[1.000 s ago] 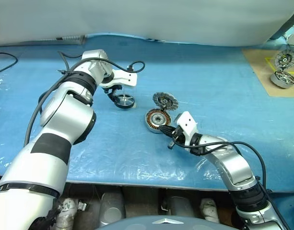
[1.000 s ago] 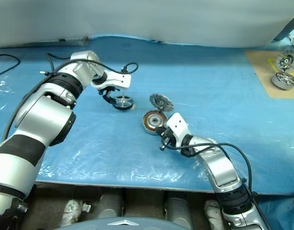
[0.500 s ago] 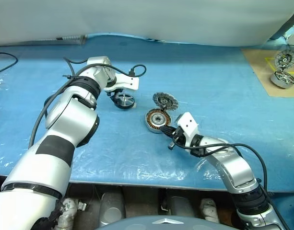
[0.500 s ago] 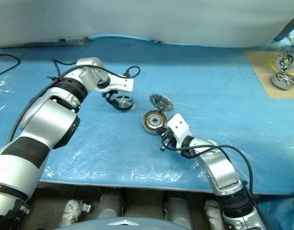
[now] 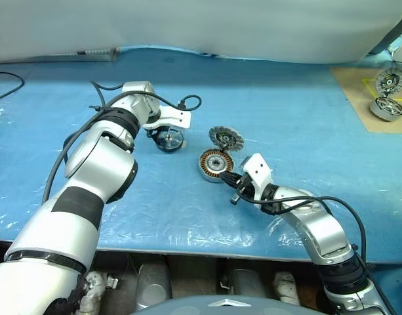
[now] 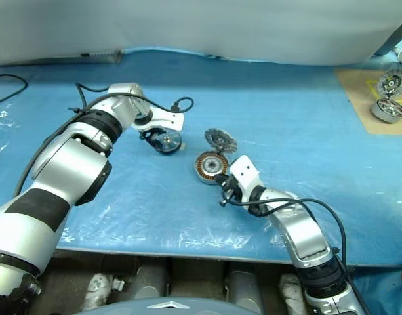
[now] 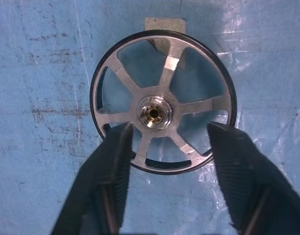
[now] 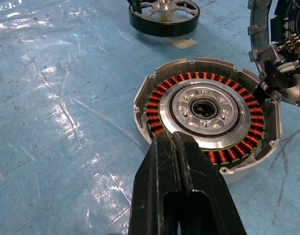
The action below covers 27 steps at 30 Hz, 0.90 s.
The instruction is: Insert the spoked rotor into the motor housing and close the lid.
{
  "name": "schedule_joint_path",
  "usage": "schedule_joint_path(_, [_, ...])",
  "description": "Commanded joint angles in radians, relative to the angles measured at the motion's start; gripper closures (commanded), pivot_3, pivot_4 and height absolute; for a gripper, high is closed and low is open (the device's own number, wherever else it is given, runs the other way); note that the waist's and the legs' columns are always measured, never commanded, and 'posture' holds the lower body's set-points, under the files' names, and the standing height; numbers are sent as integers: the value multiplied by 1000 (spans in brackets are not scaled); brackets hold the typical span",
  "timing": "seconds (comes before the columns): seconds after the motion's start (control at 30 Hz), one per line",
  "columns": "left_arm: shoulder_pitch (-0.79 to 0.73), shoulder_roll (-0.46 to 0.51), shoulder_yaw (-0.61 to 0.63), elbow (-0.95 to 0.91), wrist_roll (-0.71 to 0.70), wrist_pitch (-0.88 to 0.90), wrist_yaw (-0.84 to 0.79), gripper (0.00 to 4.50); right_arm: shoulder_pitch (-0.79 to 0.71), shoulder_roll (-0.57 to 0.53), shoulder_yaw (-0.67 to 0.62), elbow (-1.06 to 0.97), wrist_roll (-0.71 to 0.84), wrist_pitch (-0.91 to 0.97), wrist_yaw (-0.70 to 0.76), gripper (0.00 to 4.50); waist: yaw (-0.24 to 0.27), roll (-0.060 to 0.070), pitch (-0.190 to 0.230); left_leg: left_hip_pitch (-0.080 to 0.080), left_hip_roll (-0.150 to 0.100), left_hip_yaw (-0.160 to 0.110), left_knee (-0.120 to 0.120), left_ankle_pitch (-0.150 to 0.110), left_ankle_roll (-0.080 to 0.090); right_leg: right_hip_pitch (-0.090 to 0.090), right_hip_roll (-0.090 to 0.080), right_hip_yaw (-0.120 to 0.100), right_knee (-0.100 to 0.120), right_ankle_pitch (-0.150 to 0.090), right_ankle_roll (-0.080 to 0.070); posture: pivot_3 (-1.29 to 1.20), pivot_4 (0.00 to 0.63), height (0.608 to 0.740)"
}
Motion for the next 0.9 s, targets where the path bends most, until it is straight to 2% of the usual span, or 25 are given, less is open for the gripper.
schedule_joint_path(0.03, [-4,2,4,-5,3,-8,3,2140,1,-5,-21,-48,14,-4,-3,4500,0,0,0,0,0,0,0,0,0,0,0,0,0,0,0,0,150,740])
schedule_joint_path(0.53, [11,-1,-30,-6,41,-61,29,2140,8,-10,-25,-58,10,1,-8,4500,0,0,0,0,0,0,0,0,0,0,0,0,0,0,0,0,150,740])
schedule_joint_path(0.9, [9,-11,-29,-4,58,-84,112,2140,3,-13,-18,-52,8,-5,-9,4500,0,0,0,0,0,0,0,0,0,0,0,0,0,0,0,0,150,740])
